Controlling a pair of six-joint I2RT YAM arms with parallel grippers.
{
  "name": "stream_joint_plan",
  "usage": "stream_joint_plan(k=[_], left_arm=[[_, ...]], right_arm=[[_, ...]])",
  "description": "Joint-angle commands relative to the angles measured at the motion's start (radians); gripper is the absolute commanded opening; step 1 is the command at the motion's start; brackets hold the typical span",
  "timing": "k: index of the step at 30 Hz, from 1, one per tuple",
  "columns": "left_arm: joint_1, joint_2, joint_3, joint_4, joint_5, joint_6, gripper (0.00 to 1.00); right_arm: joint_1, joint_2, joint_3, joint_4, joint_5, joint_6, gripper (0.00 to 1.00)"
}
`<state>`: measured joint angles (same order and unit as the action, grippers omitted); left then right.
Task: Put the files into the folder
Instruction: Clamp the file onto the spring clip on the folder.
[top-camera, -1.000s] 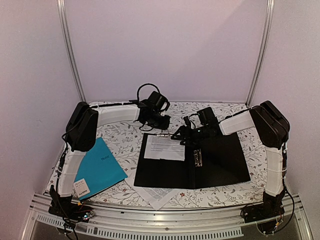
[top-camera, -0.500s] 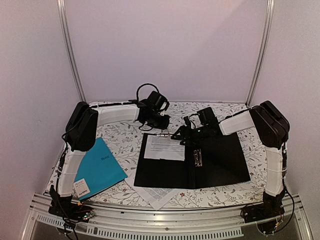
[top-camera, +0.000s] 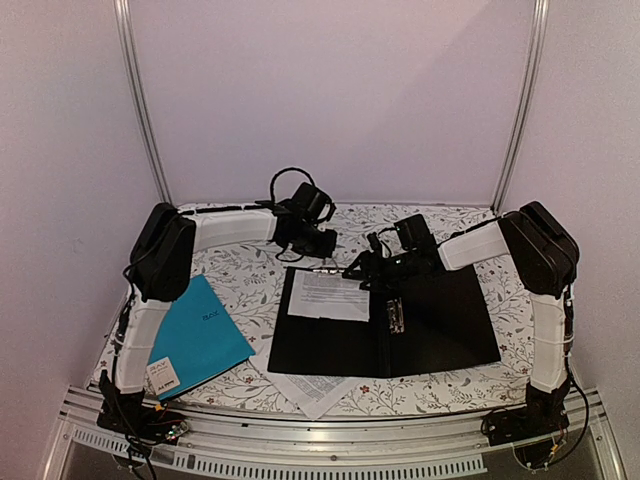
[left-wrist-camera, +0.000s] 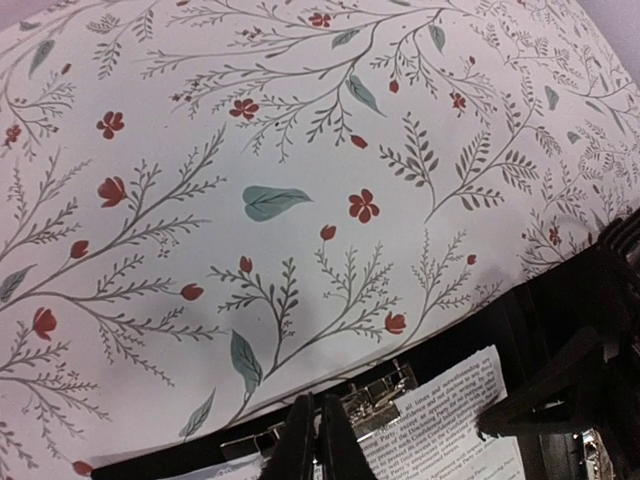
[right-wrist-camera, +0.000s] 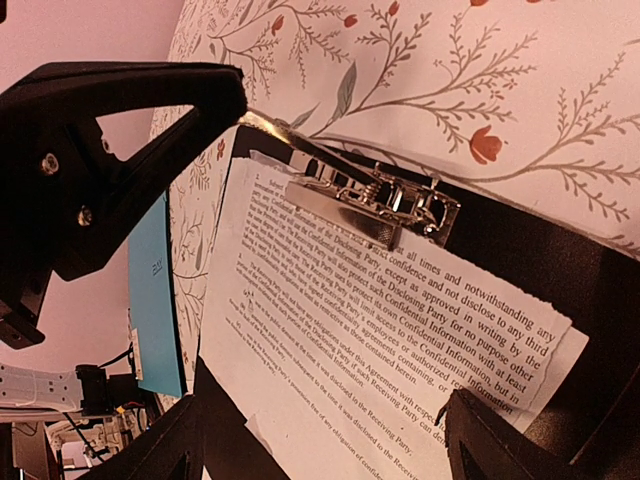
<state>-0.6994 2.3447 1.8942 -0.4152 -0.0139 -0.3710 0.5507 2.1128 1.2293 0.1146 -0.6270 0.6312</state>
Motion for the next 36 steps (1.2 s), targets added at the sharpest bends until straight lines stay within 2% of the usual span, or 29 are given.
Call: stream_joint_plan(k=[1, 11, 26, 36], left_arm=[[0.010, -0.028, -0.046, 0.016, 0.006, -0.009, 0.01], [0.015, -0.057, -0.202, 0.113, 0.003, -0.040, 0.00], [0.028, -0.099, -0.524, 0.304, 0.019, -0.122, 0.00], [0.035, -0.153, -0.587, 0.276, 0.043, -0.094, 0.00]], right_arm=[[0.001, 0.078, -0.038, -0.124, 0.052, 0.010, 0.83], [0.000, 0.074, -0.038, -0.124, 0.051, 0.010, 0.83], [0.002, 0.024, -0.011, -0.124, -0.004, -0.040, 0.83], [0.007, -0.072, 0.002, -0.061, -0.058, -0.121, 0.83]])
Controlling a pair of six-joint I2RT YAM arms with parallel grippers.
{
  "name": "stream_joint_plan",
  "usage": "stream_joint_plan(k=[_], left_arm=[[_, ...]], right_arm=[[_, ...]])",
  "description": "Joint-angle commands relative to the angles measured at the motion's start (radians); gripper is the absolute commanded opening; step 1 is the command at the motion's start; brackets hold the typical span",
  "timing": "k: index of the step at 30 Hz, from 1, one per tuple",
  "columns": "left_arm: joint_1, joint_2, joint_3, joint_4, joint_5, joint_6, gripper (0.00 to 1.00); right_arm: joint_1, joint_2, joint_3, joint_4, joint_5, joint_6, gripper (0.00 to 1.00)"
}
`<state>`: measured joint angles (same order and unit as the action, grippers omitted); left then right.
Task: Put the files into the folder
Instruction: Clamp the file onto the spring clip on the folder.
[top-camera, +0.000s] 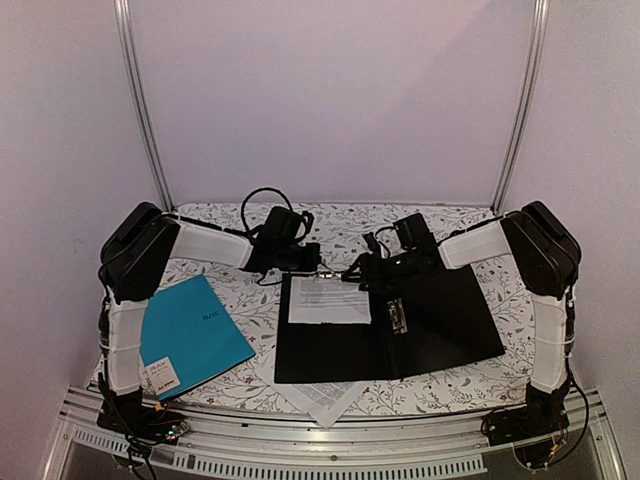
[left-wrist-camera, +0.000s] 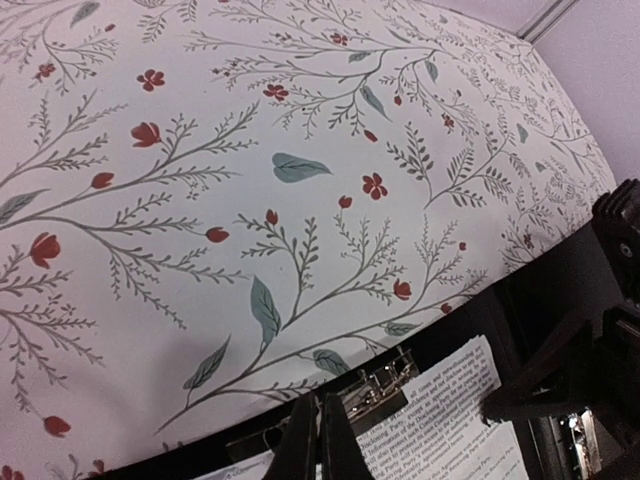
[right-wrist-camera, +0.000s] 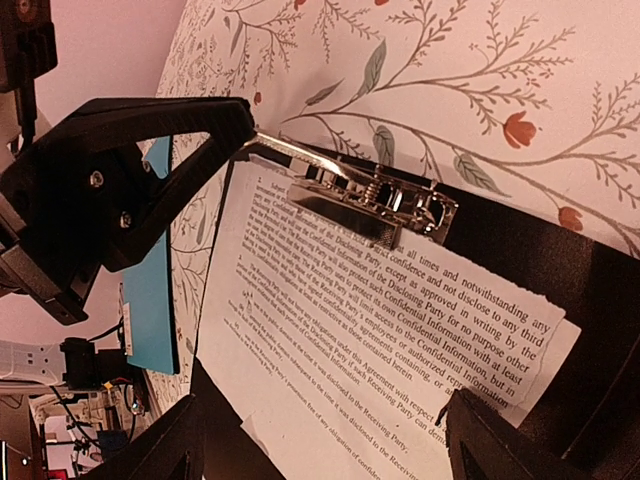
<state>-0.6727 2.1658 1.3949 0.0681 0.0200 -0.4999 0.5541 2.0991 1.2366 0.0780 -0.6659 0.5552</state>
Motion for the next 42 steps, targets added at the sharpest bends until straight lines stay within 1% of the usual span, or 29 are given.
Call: stream_joint_plan(k=[1, 5, 13, 18, 22, 30, 34, 35, 38, 42], left_arm=[[0.007, 0.019, -0.098, -0.205, 0.006, 0.041, 0.00], [0.000, -0.011, -0.152, -0.181, -0.016, 0.081, 0.00], [-0.018, -0.037, -0.209, -0.159, -0.017, 0.201, 0.00], [-0.021, -0.028, -0.188, -0.175, 0.028, 0.284, 0.00], [-0.024, -0.018, -0.174, -0.175, 0.077, 0.321, 0.00], [-0.029, 0.029, -0.121, -0.175, 0.186, 0.320, 0.00], [-0.030, 0.048, -0.097, -0.180, 0.205, 0.313, 0.00], [-0.030, 0.052, -0.090, -0.187, 0.208, 0.311, 0.00], [-0.030, 0.058, -0.087, -0.195, 0.219, 0.295, 0.00], [-0.030, 0.064, -0.122, -0.177, 0.255, 0.231, 0.00]], right_arm=[[0.004, -0.066, -0.006, -0.016, -0.029, -0.048, 0.83], [0.006, -0.092, -0.009, 0.004, -0.052, -0.063, 0.83], [0.005, -0.126, -0.001, -0.024, -0.029, -0.115, 0.82], [0.006, -0.124, -0.007, -0.033, -0.018, -0.116, 0.82], [0.006, -0.134, -0.013, -0.049, 0.000, -0.127, 0.82], [0.006, -0.130, -0.014, -0.057, 0.024, -0.135, 0.81], [0.007, -0.132, -0.008, -0.075, 0.052, -0.160, 0.81], [0.008, -0.132, -0.001, -0.103, 0.065, -0.174, 0.81], [0.015, -0.132, 0.021, -0.186, 0.132, -0.236, 0.81], [0.038, -0.118, 0.063, -0.274, 0.274, -0.360, 0.80]])
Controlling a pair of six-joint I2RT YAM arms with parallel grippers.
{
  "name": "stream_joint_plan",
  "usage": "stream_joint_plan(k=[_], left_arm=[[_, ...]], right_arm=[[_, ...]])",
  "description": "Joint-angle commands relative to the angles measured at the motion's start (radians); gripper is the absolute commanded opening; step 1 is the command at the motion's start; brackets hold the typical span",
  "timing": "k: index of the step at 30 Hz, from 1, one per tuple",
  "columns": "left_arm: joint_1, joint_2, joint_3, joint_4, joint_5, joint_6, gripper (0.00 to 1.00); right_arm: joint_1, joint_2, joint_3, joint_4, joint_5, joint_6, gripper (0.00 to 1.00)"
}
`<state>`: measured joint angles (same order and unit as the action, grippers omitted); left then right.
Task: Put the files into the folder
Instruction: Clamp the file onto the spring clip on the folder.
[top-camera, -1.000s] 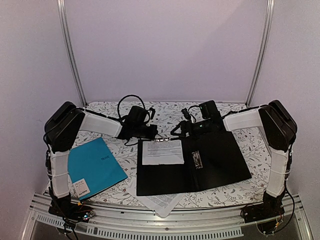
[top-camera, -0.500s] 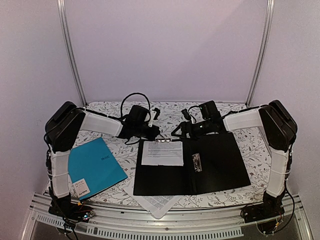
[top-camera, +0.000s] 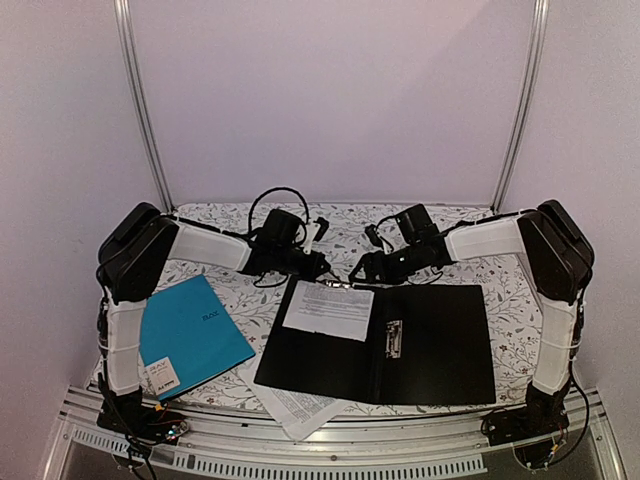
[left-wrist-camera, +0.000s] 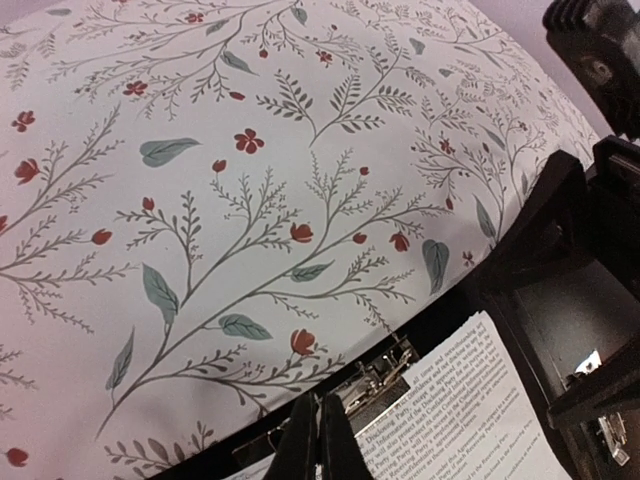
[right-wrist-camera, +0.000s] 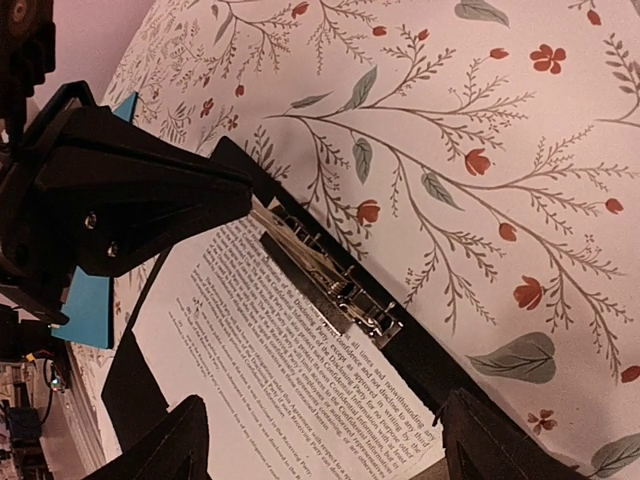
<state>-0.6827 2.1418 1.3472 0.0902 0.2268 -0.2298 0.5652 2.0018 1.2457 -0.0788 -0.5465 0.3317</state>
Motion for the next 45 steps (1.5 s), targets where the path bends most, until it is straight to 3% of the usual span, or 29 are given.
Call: stream_joint_plan(k=[1, 8, 18, 30, 45], left_arm=[[-0.020, 0.092, -0.085, -0.189, 0.055, -0.055, 0.00], [-0.020, 0.120, -0.125, -0.147, 0.082, -0.086, 0.00], [-0.006, 0.137, -0.140, -0.138, 0.074, -0.115, 0.00], [0.006, 0.144, -0.149, -0.137, 0.090, -0.113, 0.00], [0.026, 0.166, -0.154, -0.134, 0.136, -0.132, 0.00]], right_arm=[[0.034, -0.015, 0.065, -0.135, 0.177, -0.170, 0.80], [0.072, 0.039, 0.162, -0.236, 0.256, -0.307, 0.79], [0.103, 0.106, 0.234, -0.363, 0.308, -0.538, 0.66], [0.106, 0.192, 0.333, -0.461, 0.338, -0.627, 0.64], [0.122, 0.248, 0.366, -0.453, 0.340, -0.706, 0.44]])
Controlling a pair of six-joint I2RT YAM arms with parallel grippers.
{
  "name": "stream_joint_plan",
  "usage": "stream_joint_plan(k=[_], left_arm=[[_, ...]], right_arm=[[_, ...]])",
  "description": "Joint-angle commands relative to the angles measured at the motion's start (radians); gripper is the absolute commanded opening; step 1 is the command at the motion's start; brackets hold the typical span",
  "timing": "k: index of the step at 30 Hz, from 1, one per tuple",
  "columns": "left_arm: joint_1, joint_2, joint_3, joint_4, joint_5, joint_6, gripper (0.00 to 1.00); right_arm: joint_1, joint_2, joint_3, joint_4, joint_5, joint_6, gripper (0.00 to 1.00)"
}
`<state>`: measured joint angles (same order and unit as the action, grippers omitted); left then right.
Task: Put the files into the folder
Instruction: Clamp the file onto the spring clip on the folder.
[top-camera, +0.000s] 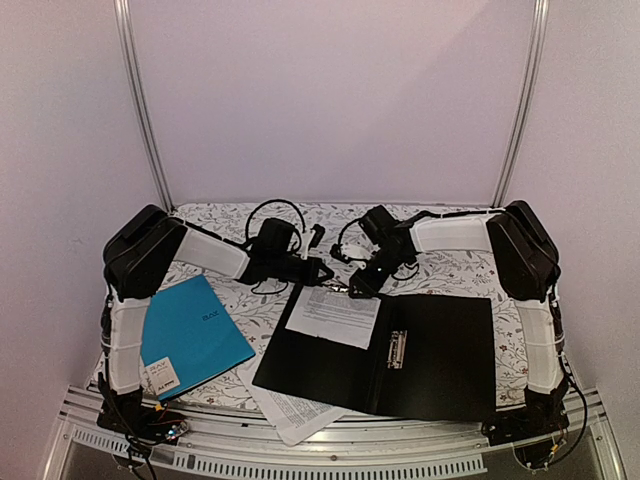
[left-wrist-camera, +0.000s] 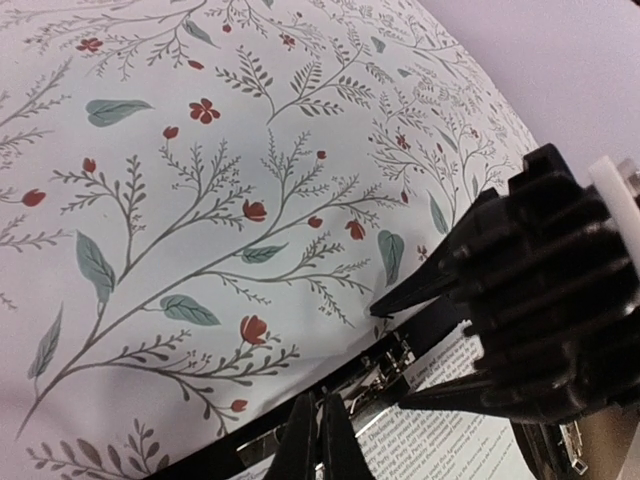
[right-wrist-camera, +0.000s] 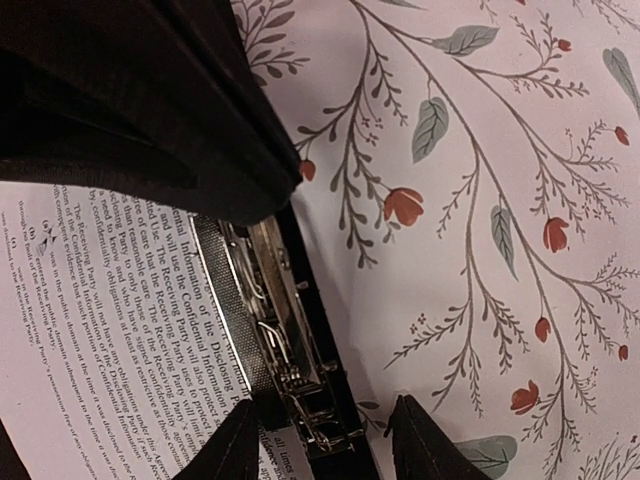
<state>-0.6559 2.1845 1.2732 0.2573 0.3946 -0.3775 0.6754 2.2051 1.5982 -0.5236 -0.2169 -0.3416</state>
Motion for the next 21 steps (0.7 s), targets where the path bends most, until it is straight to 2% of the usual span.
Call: stream_joint_plan(k=[1, 11, 21], left_arm=[[-0.001, 0.125, -0.080, -0.303, -0.030, 0.014, 0.00], [0.013, 0.141, -0.074, -0.322, -0.012, -0.006, 0.00], [0.018, 0.144, -0.075, -0.385, -0.055, -0.051, 0.00]], right_arm=[[0.013, 0.045, 0.010, -0.006, 0.015, -0.040, 0.43], [0.032, 0.061, -0.017, 0.026, 0.071, -0.063, 0.33], [0.038, 0.072, -0.040, 0.030, 0.146, -0.035, 0.15]])
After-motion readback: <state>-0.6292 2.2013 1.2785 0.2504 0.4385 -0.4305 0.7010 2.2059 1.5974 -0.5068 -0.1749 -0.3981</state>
